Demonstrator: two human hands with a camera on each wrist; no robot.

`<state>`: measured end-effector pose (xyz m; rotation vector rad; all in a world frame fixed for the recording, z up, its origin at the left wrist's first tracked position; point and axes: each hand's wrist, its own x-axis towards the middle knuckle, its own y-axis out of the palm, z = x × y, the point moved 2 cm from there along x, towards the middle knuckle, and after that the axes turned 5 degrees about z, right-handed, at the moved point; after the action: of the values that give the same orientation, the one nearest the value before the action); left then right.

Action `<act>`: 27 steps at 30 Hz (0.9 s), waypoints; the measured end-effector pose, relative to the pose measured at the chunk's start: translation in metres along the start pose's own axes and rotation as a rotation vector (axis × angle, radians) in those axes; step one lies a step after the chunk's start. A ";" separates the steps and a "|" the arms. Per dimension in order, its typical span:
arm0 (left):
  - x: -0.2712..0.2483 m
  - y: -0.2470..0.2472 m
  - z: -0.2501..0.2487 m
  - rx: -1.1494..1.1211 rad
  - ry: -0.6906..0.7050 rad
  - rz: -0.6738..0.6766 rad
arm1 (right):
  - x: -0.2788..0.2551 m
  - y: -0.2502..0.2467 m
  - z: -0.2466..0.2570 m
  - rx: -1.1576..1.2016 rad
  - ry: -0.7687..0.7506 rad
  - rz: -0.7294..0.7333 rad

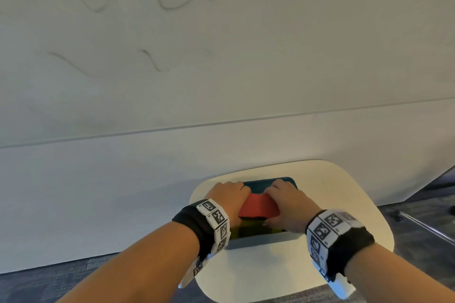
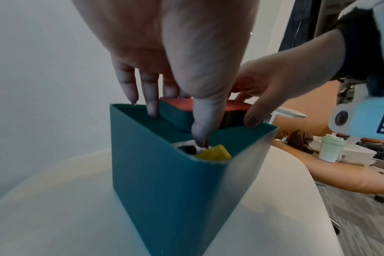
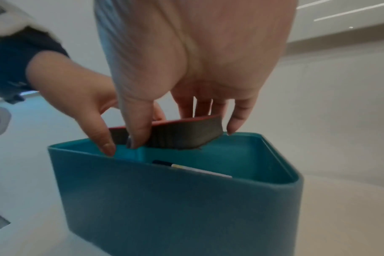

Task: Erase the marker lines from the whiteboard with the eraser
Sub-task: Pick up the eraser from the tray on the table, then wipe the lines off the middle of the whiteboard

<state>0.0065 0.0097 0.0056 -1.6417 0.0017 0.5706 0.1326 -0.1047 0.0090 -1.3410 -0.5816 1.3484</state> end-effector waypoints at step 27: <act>-0.191 -0.192 0.170 0.227 -0.172 -0.864 | -0.006 -0.166 0.196 0.290 -0.102 -0.729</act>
<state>-0.1593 0.1387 0.2461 -1.2108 -0.7097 0.0338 0.0092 0.0031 0.2069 -0.7131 -0.8100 0.8533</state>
